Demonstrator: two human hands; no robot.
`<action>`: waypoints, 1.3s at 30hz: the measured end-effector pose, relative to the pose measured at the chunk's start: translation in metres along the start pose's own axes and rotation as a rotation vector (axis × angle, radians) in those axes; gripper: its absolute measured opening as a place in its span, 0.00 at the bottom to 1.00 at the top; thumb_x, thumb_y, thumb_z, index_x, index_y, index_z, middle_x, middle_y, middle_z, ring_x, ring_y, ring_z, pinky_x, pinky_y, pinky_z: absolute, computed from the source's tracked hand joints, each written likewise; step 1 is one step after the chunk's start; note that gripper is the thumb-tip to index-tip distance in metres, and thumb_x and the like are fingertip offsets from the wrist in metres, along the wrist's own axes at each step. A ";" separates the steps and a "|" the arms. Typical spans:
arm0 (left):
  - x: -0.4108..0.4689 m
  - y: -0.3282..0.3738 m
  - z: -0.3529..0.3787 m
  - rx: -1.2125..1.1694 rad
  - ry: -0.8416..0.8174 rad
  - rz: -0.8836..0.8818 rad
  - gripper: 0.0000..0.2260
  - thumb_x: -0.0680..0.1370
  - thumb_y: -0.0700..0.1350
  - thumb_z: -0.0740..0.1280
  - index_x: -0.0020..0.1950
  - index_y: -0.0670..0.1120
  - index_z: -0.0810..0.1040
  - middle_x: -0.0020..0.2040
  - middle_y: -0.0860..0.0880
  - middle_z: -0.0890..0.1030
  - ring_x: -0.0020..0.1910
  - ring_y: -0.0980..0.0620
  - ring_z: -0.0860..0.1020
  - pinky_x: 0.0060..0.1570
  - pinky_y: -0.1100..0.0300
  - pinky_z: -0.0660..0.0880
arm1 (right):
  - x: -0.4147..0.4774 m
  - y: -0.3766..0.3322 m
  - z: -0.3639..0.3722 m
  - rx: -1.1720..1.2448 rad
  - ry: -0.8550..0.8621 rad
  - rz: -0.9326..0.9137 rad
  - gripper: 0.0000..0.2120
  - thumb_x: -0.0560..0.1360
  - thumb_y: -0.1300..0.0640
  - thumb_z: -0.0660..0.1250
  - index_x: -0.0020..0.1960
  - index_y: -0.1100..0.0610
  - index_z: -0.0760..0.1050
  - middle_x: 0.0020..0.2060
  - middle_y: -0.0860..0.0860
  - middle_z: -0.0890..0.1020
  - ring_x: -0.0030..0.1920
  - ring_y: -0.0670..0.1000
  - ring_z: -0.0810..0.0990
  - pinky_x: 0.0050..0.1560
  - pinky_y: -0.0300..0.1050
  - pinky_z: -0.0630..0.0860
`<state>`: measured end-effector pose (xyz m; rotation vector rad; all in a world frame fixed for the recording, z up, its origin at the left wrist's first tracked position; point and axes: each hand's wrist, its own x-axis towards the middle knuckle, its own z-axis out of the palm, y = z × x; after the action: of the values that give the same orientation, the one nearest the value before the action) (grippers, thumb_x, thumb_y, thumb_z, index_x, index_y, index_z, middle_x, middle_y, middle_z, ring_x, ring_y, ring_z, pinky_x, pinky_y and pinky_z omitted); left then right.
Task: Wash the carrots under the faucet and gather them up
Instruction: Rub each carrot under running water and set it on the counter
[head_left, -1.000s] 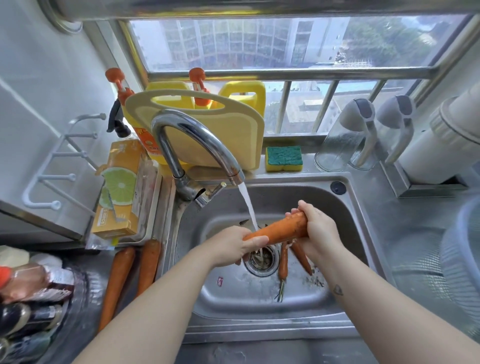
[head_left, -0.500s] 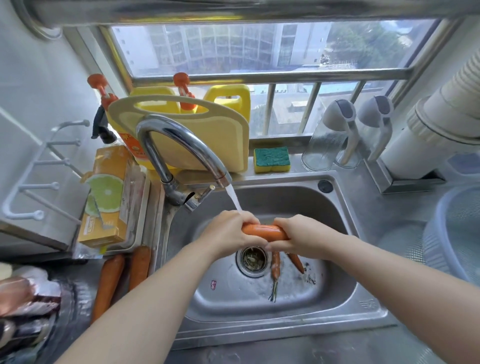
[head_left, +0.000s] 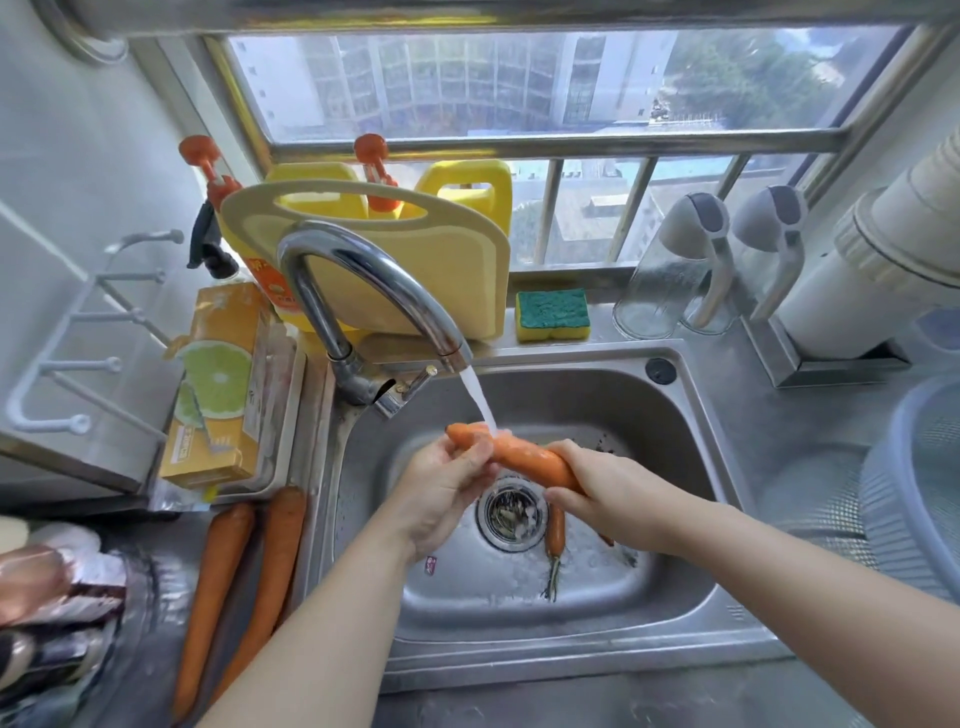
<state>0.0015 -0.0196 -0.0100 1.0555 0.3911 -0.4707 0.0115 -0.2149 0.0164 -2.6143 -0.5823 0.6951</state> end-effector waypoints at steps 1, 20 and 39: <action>-0.001 -0.003 0.006 -0.046 0.014 0.014 0.08 0.79 0.38 0.61 0.56 0.45 0.75 0.54 0.48 0.81 0.40 0.60 0.81 0.43 0.66 0.75 | -0.002 -0.001 0.002 0.011 -0.004 0.003 0.17 0.79 0.48 0.59 0.66 0.52 0.64 0.57 0.50 0.78 0.57 0.54 0.77 0.52 0.46 0.69; 0.001 -0.022 0.052 -0.043 0.209 0.117 0.09 0.83 0.40 0.53 0.48 0.51 0.68 0.52 0.46 0.75 0.50 0.48 0.78 0.52 0.51 0.76 | -0.020 -0.008 0.010 0.183 -0.135 0.094 0.11 0.78 0.51 0.59 0.55 0.56 0.66 0.48 0.55 0.81 0.45 0.55 0.79 0.49 0.50 0.75; 0.001 -0.013 0.054 -0.388 0.185 0.059 0.06 0.83 0.41 0.55 0.54 0.43 0.71 0.48 0.45 0.76 0.43 0.51 0.76 0.44 0.57 0.74 | -0.010 -0.004 -0.002 1.285 -0.511 0.340 0.17 0.78 0.43 0.59 0.49 0.59 0.71 0.33 0.52 0.77 0.31 0.50 0.76 0.33 0.41 0.75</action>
<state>-0.0001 -0.0734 0.0042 0.7323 0.5878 -0.2313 0.0034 -0.2166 0.0236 -1.3152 0.2092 1.2872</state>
